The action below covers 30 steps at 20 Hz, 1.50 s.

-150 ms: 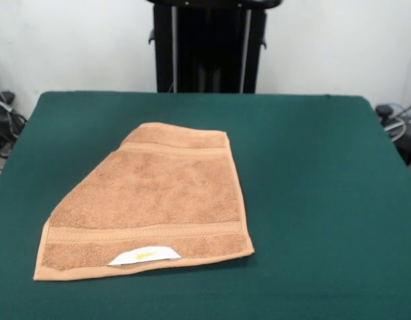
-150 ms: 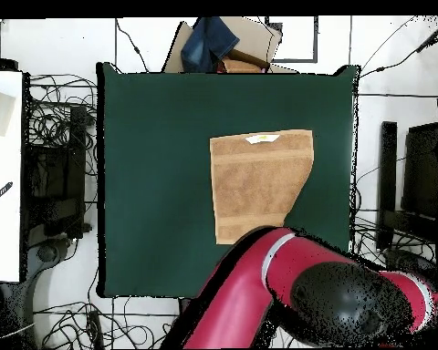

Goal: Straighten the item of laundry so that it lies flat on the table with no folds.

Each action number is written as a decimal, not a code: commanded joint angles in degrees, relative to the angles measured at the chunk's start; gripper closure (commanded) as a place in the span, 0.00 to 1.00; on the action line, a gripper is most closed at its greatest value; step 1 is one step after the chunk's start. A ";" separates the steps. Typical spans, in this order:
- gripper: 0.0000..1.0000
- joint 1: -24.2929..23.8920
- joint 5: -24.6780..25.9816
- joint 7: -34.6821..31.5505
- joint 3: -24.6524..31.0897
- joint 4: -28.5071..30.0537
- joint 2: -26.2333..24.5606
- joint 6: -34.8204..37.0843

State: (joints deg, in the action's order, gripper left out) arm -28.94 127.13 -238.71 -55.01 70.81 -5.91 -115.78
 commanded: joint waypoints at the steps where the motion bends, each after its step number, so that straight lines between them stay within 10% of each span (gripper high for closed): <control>1: 1.00 -0.61 -3.20 -4.70 11.93 -5.00 -4.30 -1.76; 18: 1.00 -4.13 -1.13 3.13 13.51 0.53 -7.75 2.88; 30: 1.00 -8.35 -20.76 42.96 16.02 7.85 5.97 39.74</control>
State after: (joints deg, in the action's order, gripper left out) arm -36.72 116.30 -224.64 -51.29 75.33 -6.34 -90.14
